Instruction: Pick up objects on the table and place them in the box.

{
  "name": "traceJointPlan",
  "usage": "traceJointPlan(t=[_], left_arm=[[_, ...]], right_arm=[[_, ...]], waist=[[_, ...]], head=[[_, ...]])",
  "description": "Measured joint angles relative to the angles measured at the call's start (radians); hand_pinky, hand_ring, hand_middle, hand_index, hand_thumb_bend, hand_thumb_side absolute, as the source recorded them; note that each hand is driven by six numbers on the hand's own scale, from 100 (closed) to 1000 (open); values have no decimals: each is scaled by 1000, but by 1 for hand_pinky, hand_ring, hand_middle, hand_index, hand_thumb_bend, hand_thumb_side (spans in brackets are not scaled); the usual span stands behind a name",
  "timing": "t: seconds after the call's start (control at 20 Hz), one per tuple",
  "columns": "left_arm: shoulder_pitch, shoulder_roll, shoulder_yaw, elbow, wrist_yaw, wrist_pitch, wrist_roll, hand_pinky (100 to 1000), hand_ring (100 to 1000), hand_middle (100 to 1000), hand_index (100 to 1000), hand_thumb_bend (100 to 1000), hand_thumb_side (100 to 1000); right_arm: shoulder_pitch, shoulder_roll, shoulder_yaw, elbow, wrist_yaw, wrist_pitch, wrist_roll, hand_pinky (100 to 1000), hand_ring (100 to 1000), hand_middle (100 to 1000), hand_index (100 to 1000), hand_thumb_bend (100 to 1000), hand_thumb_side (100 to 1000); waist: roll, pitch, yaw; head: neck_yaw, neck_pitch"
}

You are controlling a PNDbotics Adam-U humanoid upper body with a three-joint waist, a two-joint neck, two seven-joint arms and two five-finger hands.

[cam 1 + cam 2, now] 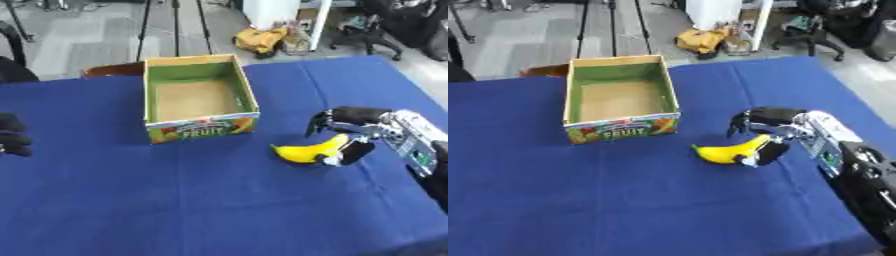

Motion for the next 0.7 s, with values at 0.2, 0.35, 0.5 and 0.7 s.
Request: traceJointPlan(t=[0.2, 0.35, 0.5, 0.7], left_arm=[[0, 0, 0, 1, 0, 0, 0, 567, 601, 614, 767, 495, 833], [0, 0, 0, 1, 0, 0, 0, 567, 601, 614, 766, 496, 833], [0, 0, 0, 1, 0, 0, 0, 567, 601, 614, 766, 495, 834], [0, 0, 0, 1, 0, 0, 0, 567, 601, 613, 766, 496, 832]], right_arm=[[0, 4, 7, 1, 6, -7, 7, 693, 745, 765, 796, 288, 396], [0, 10, 8, 1, 12, -9, 9, 693, 745, 765, 795, 288, 398], [1, 10, 10, 2, 17, -11, 7, 692, 744, 764, 793, 288, 400], [5, 10, 12, 5, 23, -17, 7, 692, 744, 764, 793, 285, 399]], waist=[[1, 0, 2], [2, 0, 2], [3, 0, 2], [3, 0, 2]], head=[[-3, 0], [-3, 0], [-3, 1], [-3, 8]])
